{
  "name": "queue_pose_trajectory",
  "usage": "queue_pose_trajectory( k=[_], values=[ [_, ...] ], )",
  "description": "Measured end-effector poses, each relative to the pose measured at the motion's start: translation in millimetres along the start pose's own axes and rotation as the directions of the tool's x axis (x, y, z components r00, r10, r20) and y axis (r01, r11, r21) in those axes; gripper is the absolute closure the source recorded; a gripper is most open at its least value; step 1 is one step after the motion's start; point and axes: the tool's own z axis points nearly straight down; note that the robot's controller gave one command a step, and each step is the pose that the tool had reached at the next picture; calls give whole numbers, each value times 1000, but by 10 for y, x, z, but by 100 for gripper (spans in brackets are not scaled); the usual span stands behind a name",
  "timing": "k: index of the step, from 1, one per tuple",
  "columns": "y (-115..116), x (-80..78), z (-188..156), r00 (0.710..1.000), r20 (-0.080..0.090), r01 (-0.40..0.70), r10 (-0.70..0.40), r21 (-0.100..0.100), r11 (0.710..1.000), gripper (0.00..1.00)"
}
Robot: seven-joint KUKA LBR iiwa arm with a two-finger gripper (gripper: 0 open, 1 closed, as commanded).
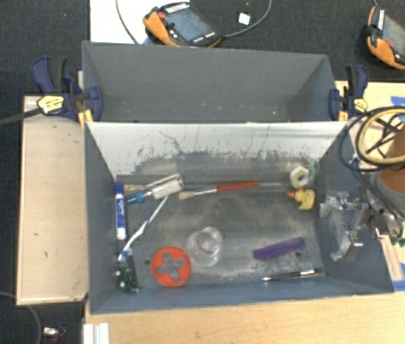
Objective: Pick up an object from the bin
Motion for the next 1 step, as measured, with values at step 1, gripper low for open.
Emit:
queue_pose_trajectory(
  k=[1],
  values=[
    [8, -17, -42, 1000, 7, 7, -7, 2, 1000, 0]
  ],
)
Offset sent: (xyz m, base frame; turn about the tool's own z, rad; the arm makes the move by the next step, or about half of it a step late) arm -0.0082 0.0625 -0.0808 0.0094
